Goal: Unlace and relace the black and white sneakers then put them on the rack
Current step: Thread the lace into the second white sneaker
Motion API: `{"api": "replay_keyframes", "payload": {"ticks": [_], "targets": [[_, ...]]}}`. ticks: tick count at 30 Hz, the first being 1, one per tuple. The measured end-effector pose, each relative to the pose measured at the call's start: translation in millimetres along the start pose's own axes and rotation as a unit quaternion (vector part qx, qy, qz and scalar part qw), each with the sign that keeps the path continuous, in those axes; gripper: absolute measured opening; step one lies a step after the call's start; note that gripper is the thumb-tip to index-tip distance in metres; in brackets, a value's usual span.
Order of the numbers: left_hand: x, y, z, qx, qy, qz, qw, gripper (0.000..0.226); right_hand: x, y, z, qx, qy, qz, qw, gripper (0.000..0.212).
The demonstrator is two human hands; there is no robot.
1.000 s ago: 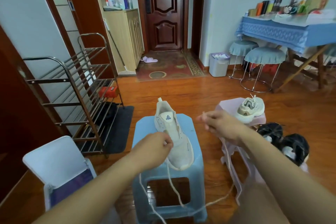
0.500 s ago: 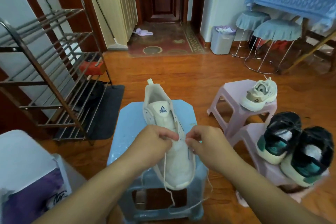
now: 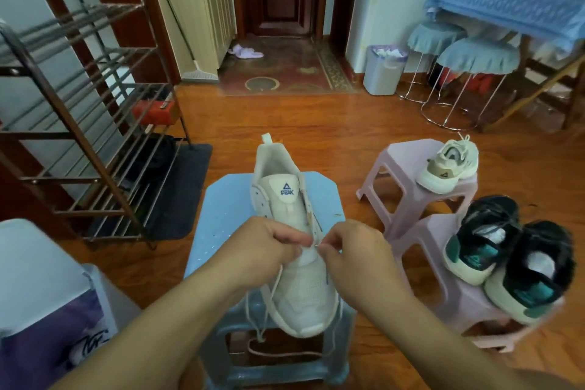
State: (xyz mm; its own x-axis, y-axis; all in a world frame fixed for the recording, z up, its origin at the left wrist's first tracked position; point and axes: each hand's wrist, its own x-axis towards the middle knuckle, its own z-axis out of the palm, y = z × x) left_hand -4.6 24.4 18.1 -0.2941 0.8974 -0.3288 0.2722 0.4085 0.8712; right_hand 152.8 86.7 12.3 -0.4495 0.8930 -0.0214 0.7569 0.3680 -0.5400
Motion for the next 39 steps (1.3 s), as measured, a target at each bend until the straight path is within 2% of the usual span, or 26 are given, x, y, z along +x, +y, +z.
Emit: {"api": "replay_keyframes", "payload": {"ticks": [3,5,8,10,12,14,17,20,23,27,29,31,33,35,37,39], "targets": [[-2,0,-1,0.005,-0.001,-0.001,1.0,0.025,-4,-1,11,0.057,0.012,0.047,0.997,0.018],[-2,-1,3,0.116,0.04,0.032,0.992,0.03,-2,0,16,0.157,-0.007,0.089,0.984,0.018],[-4,10,9,0.316,0.082,0.084,0.941,0.02,-2,-3,12,0.326,-0.04,0.178,0.927,0.012],[0,14,8,0.358,0.089,0.1,0.924,0.013,-2,-3,13,0.367,-0.056,0.205,0.906,0.009],[3,14,7,0.341,0.075,0.09,0.933,0.012,-3,-3,12,0.366,-0.067,0.199,0.907,0.008],[4,12,6,0.297,0.073,0.071,0.95,0.011,-2,-2,8,0.324,-0.069,0.163,0.929,0.008],[5,8,8,0.218,0.081,0.067,0.97,0.016,2,-1,4,0.132,-0.024,0.037,0.99,0.002],[6,5,12,0.151,0.092,0.061,0.982,0.023,4,3,2,0.057,-0.039,-0.061,0.996,0.038],[3,7,13,0.088,0.143,0.067,0.983,0.022,4,7,2,0.018,-0.046,-0.106,0.993,0.047],[0,31,-11,-0.031,0.252,0.126,0.959,0.014,7,12,1,0.01,-0.032,-0.119,0.992,0.049],[-3,39,-24,-0.079,0.222,0.146,0.961,0.011,8,12,0,0.006,-0.041,-0.123,0.992,0.05],[-9,42,-27,-0.095,0.153,0.149,0.972,0.011,10,9,-6,0.072,-0.029,-0.104,0.991,0.053],[-15,41,-27,-0.07,0.107,0.157,0.979,0.011,15,1,-12,0.184,0.008,-0.09,0.979,0.05],[-22,42,-28,-0.038,0.076,0.18,0.98,0.012,20,-4,-13,0.213,0.018,-0.091,0.973,0.038],[-26,40,-33,0.006,0.084,0.216,0.973,0.016,21,-11,-10,0.183,0.009,-0.103,0.978,0.021],[-32,36,-40,0.047,0.113,0.263,0.957,0.02,15,-21,-12,0.24,-0.02,-0.089,0.966,0.01]]}}
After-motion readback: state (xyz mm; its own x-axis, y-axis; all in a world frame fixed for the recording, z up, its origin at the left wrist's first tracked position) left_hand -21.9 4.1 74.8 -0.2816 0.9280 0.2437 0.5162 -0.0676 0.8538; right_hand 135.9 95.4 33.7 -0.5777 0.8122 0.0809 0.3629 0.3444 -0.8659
